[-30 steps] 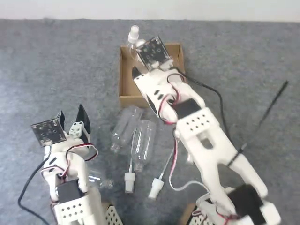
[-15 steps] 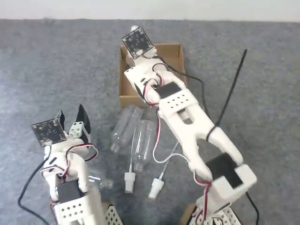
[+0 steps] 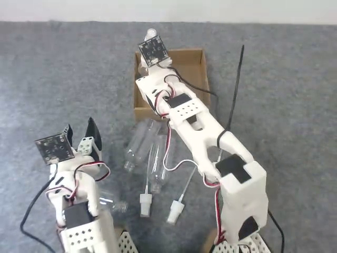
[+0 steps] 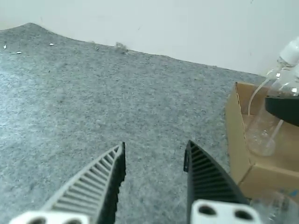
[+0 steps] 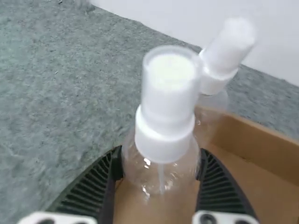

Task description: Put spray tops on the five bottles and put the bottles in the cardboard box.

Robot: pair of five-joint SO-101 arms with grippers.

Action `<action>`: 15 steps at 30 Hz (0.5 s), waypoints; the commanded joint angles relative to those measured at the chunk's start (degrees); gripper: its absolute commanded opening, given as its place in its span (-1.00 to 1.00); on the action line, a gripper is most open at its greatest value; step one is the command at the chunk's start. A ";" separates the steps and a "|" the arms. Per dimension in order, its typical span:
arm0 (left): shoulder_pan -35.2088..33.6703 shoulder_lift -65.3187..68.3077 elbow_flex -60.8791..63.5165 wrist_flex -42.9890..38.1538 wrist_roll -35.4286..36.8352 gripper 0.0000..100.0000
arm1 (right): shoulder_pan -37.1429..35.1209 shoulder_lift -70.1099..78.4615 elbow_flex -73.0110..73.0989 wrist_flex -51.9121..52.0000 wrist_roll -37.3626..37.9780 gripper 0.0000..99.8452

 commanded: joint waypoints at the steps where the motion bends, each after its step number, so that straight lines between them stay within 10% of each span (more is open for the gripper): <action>1: 0.09 -0.97 -0.66 0.44 0.35 -0.62 | -0.31 -0.31 -3.96 -3.03 -0.70 -0.75; 15: 0.09 -0.97 -0.66 1.41 0.18 -0.61 | -0.13 4.88 -3.96 -10.15 -0.70 -0.75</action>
